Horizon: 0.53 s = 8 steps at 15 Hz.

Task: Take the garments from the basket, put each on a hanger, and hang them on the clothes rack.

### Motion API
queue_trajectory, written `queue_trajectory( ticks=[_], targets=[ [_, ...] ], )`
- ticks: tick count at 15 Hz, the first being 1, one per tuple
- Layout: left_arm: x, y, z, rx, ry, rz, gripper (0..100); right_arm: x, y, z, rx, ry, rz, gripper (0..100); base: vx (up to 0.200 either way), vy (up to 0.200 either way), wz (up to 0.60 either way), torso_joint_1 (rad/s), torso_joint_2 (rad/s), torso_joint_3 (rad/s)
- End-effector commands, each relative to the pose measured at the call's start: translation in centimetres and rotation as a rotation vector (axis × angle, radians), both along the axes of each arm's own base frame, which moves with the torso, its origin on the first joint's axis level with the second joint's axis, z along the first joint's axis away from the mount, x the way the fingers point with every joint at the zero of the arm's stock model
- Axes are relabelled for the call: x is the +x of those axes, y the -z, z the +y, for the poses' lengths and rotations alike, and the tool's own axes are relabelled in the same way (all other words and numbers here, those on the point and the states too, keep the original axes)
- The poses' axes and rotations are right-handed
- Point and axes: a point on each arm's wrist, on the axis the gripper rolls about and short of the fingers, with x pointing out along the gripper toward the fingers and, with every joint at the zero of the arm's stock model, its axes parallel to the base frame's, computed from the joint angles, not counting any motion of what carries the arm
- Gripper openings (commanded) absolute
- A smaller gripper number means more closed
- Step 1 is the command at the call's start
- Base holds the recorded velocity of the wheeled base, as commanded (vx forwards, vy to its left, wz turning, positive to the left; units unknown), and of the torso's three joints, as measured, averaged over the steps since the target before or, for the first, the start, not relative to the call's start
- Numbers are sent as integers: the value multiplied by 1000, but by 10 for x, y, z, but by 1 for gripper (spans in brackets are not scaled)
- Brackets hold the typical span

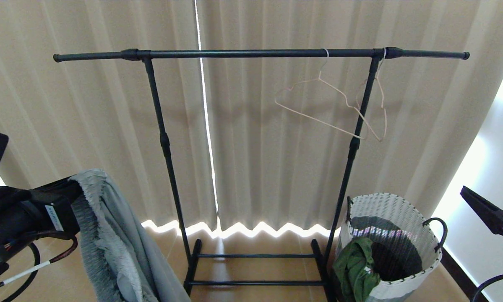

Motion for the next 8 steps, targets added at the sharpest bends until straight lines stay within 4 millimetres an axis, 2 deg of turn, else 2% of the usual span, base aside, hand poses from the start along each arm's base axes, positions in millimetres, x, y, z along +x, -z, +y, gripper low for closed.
queue_trajectory(
  ticks=[1,4,8],
  targets=[
    [0,-1,2,-1,-10,-6,0,0,-1,0,-1,-1,-4,100,0,0,0,0,0,0],
    [1,-3,3,-3,-18,-12,0,-2,0,0,-3,1,-2,100,0,0,0,25,-64,-37],
    [0,-3,3,-2,-18,-13,0,-17,3,2,-10,5,-19,100,0,0,0,155,-400,-237]
  ],
)
